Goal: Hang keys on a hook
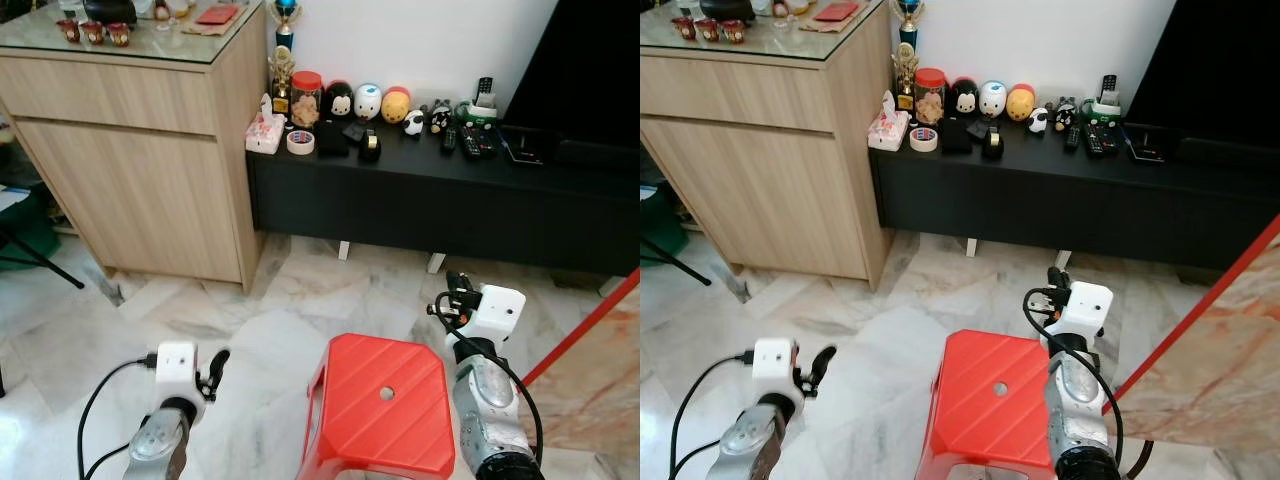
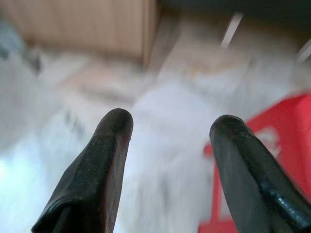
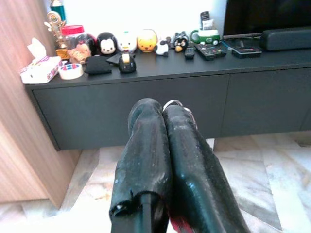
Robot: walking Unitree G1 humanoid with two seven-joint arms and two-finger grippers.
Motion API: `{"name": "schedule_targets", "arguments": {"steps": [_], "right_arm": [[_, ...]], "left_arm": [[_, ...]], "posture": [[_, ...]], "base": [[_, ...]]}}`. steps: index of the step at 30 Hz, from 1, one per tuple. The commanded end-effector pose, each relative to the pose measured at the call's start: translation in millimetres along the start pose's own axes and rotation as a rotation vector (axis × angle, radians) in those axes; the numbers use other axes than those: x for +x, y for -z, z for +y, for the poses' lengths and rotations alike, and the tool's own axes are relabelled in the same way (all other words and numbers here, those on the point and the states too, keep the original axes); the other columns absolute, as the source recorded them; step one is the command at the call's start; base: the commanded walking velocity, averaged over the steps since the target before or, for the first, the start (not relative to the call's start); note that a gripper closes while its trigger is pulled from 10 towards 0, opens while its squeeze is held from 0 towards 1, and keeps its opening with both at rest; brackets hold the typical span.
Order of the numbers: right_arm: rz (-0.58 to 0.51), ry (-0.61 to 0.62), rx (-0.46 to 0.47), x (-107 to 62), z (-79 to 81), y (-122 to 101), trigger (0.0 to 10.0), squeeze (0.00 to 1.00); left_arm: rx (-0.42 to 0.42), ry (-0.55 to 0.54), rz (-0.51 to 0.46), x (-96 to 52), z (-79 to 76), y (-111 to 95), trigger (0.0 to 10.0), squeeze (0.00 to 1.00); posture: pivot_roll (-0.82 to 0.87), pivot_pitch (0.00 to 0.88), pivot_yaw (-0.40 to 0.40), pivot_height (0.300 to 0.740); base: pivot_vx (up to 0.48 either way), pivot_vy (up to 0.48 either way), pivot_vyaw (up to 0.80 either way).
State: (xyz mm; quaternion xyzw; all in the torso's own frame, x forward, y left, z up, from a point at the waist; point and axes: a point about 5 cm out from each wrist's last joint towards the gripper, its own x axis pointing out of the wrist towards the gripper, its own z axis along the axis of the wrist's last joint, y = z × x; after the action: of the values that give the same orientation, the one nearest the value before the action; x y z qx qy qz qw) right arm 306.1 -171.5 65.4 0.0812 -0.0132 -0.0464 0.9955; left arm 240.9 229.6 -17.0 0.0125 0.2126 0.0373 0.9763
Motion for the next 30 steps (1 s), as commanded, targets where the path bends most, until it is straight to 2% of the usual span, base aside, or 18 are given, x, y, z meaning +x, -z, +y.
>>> {"name": "schedule_targets", "arguments": {"steps": [1, 6, 11, 18, 30], "right_arm": [[-0.003, 0.018, -0.007, -0.2, -5.3, -1.7, 10.0, 0.00], [-0.005, 0.032, 0.001, -0.5, -5.1, -1.4, 10.0, 0.00], [0.007, 0.049, 0.004, -3.1, -6.2, 2.1, 10.0, 0.00], [0.030, 0.043, -0.007, -10.4, -9.5, 8.6, 10.0, 0.00], [0.035, 0.023, 0.006, -8.8, -0.2, 9.5, 10.0, 0.00]], "left_arm": [[0.033, -0.024, 0.151, -14.7, 6.3, 35.1, 10.0, 0.00], [0.051, -0.031, 0.286, -31.7, 10.1, 65.3, 10.0, 0.00], [0.043, -0.066, 0.379, -45.3, 14.8, 84.6, 10.0, 0.00], [0.008, -0.068, 0.390, -49.5, 11.4, 90.9, 10.0, 0.00], [-0.005, -0.068, 0.383, -48.8, 7.9, 90.9, 10.0, 0.00]], "posture": [[0.06, 0.000, -0.097, 0.740], [0.06, 0.000, -0.084, 0.740], [0.05, 0.000, -0.076, 0.740], [0.05, 0.000, -0.078, 0.740], [0.06, 0.000, -0.079, 0.740]], "base": [[0.000, 0.000, 0.00], [0.000, 0.000, 0.00], [0.000, 0.000, 0.00], [0.000, 0.000, 0.00], [0.000, 0.000, 0.00]]}}
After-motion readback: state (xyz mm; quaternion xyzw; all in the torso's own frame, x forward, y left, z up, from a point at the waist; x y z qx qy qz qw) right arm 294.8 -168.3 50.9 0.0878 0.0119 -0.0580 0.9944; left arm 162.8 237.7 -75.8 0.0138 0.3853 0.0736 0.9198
